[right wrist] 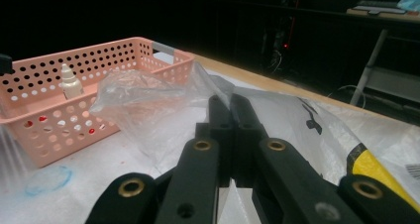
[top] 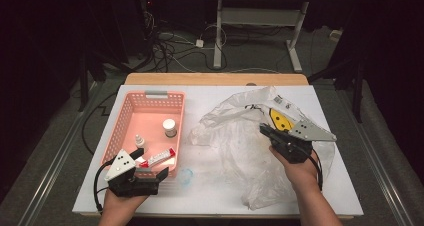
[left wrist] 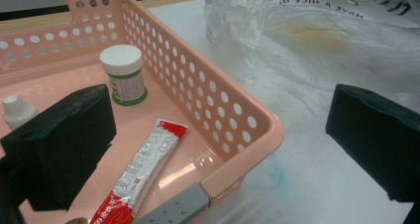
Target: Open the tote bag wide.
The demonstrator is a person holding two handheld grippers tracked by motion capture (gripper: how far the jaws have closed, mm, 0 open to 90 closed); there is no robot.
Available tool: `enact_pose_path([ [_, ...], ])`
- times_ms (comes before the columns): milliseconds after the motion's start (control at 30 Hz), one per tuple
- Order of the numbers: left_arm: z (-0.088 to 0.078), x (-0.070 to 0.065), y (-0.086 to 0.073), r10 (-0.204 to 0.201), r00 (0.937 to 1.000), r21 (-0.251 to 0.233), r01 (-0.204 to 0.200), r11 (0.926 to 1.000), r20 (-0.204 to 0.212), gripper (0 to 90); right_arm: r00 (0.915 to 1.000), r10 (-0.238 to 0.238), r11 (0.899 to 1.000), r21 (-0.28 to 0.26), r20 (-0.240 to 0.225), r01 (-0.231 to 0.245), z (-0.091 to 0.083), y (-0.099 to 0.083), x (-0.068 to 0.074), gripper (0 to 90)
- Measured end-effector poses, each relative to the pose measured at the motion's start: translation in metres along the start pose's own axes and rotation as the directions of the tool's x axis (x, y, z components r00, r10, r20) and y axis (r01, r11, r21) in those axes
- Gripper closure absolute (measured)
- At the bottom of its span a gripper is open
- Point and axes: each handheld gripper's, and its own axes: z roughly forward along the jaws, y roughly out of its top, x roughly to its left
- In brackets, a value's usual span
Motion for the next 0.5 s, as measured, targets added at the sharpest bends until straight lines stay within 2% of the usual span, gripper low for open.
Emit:
enact_pose_path([
  [267,0.000,0.003,0.001,-0.011,0.9999,0.003,0.011,0.9999,-0.001,0.0,0.9998,-0.008,1.000,0.022,0.019,0.007,0.007,0.009,-0.002,90.0],
  [333,-0.002,0.003,0.001,-0.002,1.0000,0.006,0.002,1.0000,-0.002,0.0,0.9998,0.015,1.000,0.001,0.014,-0.015,0.006,0.005,-0.002,90.0],
  [400,-0.005,0.005,0.004,0.012,0.9999,0.016,-0.012,0.9998,-0.012,0.0,0.9999,0.009,1.000,0.018,0.012,-0.009,0.008,0.001,-0.002,90.0],
  [433,-0.008,0.006,0.005,0.007,0.9997,0.012,-0.007,0.9999,-0.022,0.0,0.9999,-0.002,1.000,0.025,0.012,0.001,0.009,0.000,-0.002,90.0],
  [500,-0.011,0.010,0.007,0.001,0.9995,0.005,-0.001,1.0000,-0.030,0.0,1.0000,0.007,1.000,0.020,0.002,-0.007,0.009,-0.003,-0.004,90.0],
])
